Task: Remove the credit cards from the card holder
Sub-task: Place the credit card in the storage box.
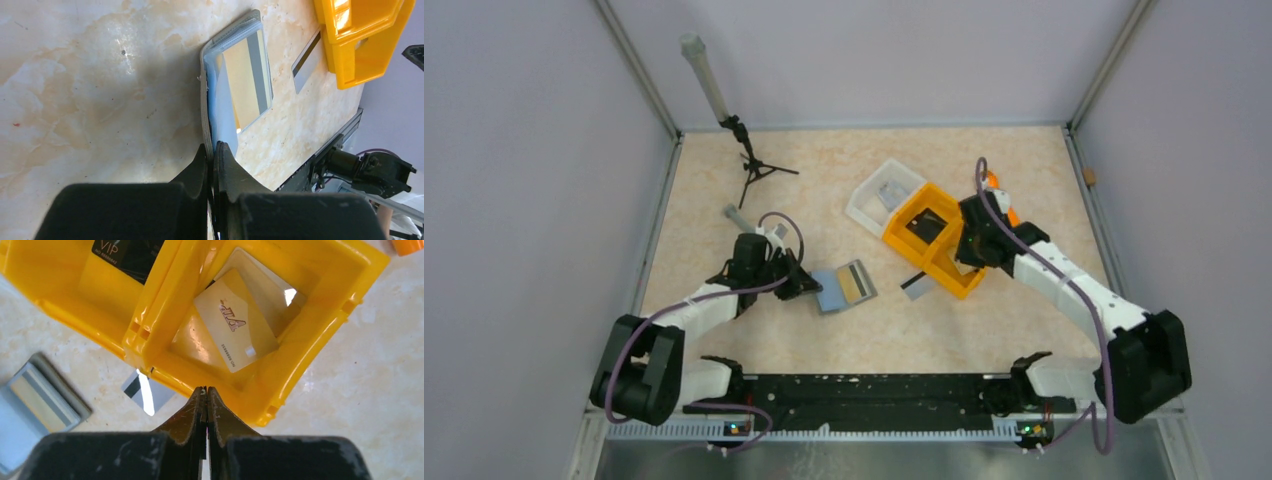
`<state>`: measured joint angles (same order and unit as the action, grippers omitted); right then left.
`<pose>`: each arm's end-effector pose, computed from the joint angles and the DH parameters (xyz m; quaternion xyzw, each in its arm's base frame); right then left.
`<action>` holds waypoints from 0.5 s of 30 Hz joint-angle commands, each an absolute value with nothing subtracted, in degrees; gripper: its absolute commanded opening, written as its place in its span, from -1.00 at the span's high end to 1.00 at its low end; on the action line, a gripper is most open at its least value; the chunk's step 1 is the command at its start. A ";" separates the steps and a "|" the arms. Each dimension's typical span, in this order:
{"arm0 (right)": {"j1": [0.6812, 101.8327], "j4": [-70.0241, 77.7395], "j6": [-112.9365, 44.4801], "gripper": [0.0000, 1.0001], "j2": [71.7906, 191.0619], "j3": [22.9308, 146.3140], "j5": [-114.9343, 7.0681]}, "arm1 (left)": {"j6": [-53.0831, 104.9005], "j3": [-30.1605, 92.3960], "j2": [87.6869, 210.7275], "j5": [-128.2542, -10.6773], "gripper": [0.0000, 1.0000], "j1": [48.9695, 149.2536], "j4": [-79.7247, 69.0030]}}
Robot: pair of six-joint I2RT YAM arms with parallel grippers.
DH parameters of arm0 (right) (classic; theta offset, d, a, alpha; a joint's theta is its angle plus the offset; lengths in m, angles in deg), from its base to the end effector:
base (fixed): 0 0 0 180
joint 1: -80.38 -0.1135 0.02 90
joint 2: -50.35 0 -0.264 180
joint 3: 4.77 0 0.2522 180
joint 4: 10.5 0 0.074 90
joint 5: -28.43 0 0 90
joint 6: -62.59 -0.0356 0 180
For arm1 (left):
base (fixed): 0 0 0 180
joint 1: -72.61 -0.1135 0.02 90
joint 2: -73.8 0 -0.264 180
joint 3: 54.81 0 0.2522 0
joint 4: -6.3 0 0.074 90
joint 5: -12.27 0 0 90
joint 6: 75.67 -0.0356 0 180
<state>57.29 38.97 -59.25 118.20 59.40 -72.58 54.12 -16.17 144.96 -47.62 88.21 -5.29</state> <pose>0.2211 0.0869 0.2547 0.1023 0.9393 0.0643 0.3211 0.2096 -0.0771 0.1548 -0.0873 0.8907 -0.3868 0.2222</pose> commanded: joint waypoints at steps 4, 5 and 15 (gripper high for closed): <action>46.63 57.95 -88.67 1.00 133.74 73.67 -96.57 | 52.00 -14.31 146.60 -46.68 1.00 87.62 -1.16; 46.56 59.93 -90.38 1.00 135.89 75.40 -97.20 | 51.88 -14.33 147.05 -46.08 1.00 87.50 -0.89; 49.22 61.95 -93.06 1.00 143.56 77.08 -99.75 | 50.92 -15.41 149.70 -41.03 1.00 85.58 1.94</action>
